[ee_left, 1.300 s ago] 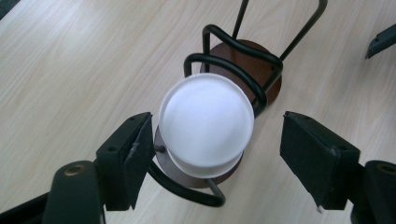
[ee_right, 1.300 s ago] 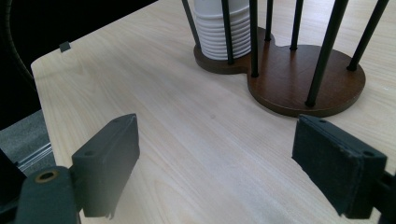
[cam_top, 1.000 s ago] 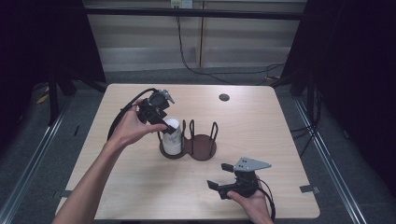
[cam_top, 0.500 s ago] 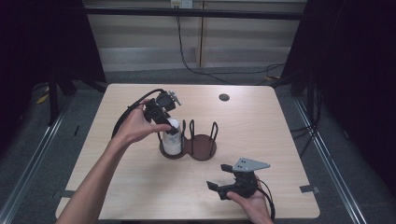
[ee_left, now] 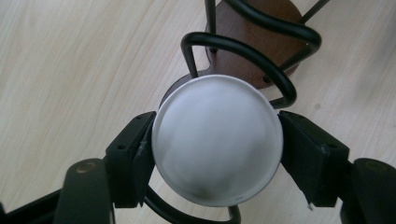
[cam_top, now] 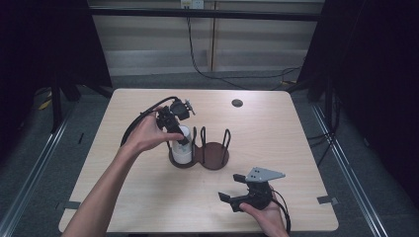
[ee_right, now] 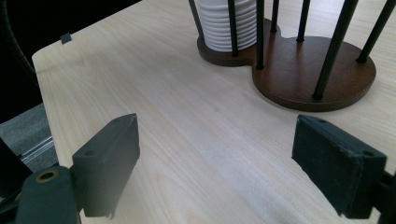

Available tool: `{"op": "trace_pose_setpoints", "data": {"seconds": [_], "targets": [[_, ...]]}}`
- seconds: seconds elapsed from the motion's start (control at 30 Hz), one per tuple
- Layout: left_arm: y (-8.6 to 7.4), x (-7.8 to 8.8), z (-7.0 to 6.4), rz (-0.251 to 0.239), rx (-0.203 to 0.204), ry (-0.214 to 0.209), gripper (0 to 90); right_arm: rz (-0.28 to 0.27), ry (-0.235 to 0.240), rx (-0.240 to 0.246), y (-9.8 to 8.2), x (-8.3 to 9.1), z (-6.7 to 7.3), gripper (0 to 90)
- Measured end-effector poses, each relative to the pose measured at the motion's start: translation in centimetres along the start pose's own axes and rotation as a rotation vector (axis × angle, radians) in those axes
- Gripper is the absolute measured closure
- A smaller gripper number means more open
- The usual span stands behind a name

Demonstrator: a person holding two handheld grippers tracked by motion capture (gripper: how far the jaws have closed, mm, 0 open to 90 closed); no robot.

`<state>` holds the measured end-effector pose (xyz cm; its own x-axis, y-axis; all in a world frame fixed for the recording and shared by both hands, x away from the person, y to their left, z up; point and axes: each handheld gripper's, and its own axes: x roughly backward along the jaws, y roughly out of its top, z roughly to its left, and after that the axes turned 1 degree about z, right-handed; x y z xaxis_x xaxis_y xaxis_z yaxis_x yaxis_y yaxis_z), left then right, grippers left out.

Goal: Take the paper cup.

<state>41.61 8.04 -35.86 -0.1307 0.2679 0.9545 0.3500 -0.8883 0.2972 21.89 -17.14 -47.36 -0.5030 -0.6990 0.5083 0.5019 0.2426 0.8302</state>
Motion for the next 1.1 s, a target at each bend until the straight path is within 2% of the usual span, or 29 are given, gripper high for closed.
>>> {"op": "trace_pose_setpoints", "data": {"seconds": [0.1, 0.13, 0.23, 0.33, 0.37, 0.47, 0.6, 0.63, 0.73, 0.83, 1.1], "targets": [[0.1, -0.1, -0.1, 0.013, 0.0, -0.005, 31.9, 0.001, -0.001, 0.004, 0.0, 0.0, 0.1, 14.4], [0.1, -0.2, -0.1, 0.014, 0.011, -0.008, 31.8, 0.0, 0.0, 0.003, 0.0, 0.0, 0.1, 14.5], [0.2, -0.1, 0.0, 0.031, -0.011, -0.005, 33.6, 0.0, -0.001, 0.002, 0.0, 0.0, 0.0, 14.5], [0.3, 0.0, 0.0, 0.045, -0.014, -0.008, 34.2, -0.001, -0.001, 0.003, 0.0, 0.0, 0.0, 14.5], [0.3, -0.1, -0.1, 0.034, 0.002, -0.007, 34.4, 0.0, 0.0, 0.002, 0.0, 0.0, 0.0, 14.5], [0.4, 0.1, 0.1, 0.042, -0.008, -0.016, 34.7, -0.002, -0.001, 0.002, 0.0, 0.0, 0.0, 14.5], [0.3, 0.5, 0.0, 0.026, 0.002, -0.013, 34.8, -0.003, 0.0, 0.001, 0.0, -0.1, 0.0, 14.5], [0.3, 0.6, 0.1, 0.032, -0.008, -0.011, 34.8, 0.001, 0.0, 0.0, 0.0, -0.1, 0.0, 14.5], [0.2, 0.6, 0.1, 0.017, 0.018, -0.017, 35.0, 0.0, 0.003, 0.005, 0.0, -0.2, 0.1, 14.5], [0.2, 0.7, 0.2, 0.022, 0.012, -0.016, 35.1, 0.003, 0.002, 0.002, 0.0, -0.2, 0.1, 14.5], [0.0, 1.0, 0.6, -0.015, 0.053, -0.027, 36.2, -0.001, 0.001, 0.001, 0.0, -0.1, 0.0, 14.5]]}}
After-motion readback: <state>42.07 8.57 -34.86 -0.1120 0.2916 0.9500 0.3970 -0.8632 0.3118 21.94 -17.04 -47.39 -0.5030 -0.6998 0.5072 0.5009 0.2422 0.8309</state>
